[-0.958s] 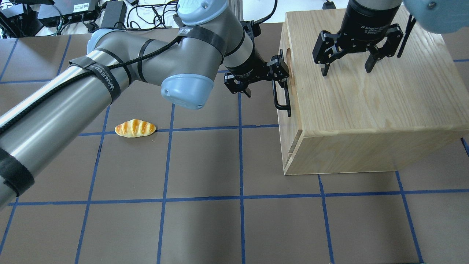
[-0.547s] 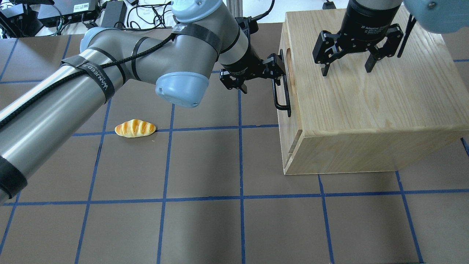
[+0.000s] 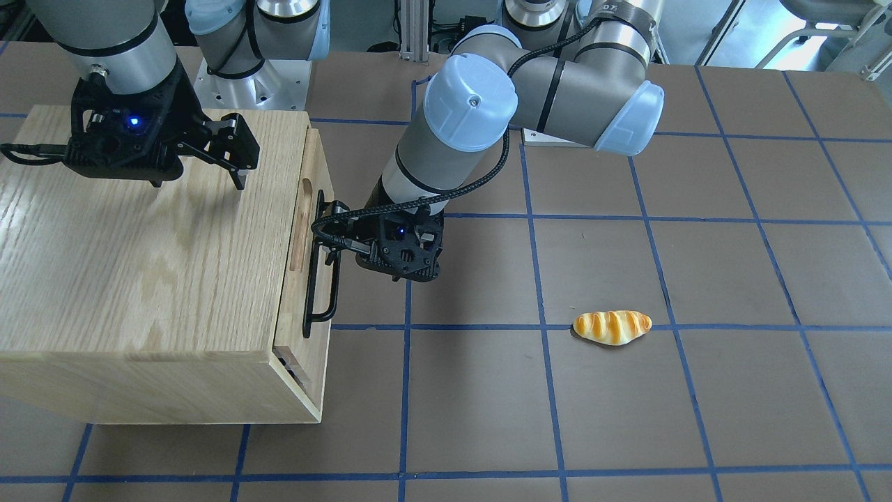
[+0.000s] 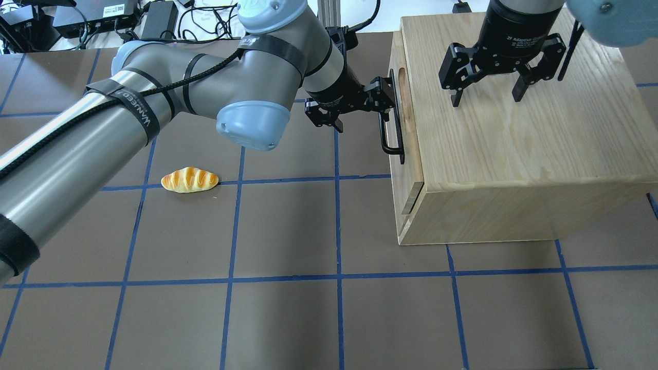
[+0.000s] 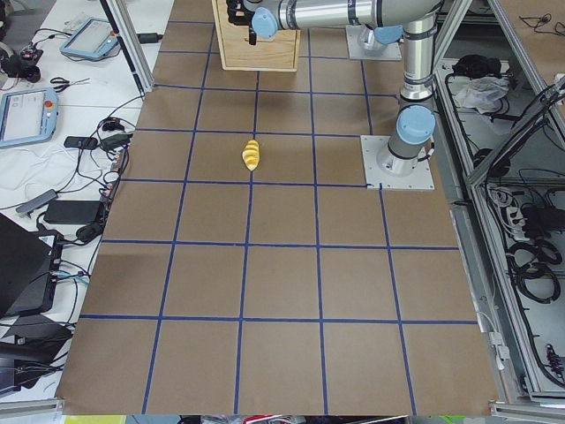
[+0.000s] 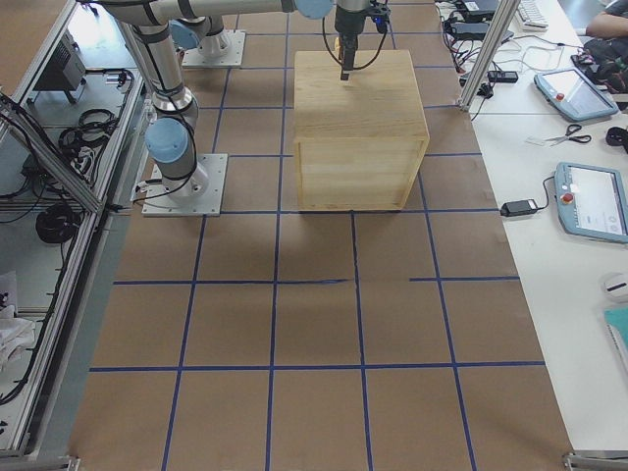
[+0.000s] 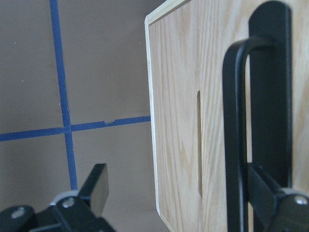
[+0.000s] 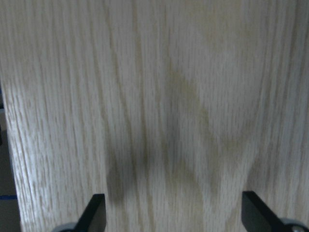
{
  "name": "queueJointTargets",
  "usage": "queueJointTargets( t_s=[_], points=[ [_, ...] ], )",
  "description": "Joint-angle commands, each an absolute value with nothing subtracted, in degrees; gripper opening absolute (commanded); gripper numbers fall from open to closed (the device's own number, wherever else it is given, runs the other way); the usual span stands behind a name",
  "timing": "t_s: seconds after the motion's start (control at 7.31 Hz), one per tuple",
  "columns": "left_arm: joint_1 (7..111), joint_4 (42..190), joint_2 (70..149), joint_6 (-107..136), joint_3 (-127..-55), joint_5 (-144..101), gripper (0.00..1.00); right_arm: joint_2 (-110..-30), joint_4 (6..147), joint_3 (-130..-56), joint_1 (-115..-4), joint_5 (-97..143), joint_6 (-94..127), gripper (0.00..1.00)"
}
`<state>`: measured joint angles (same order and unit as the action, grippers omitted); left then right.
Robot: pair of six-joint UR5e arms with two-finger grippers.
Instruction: Open upper drawer
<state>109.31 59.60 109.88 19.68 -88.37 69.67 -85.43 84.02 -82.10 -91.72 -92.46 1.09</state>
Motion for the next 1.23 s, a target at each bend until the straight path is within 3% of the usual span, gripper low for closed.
queueJointTargets(
  t_s=[0.0,1.09],
  points=[
    [108.46,59.59,109.51,16.89,-88.59,69.96,1.00,-85.43,84.02,-82.09,-91.76,-92.46,1.14,1.00],
    [103.36,63.63,107.58,13.54,-89.64,69.87,1.00,-85.43,84.02,-82.09,-91.76,-92.46,1.14,1.00]
  ],
)
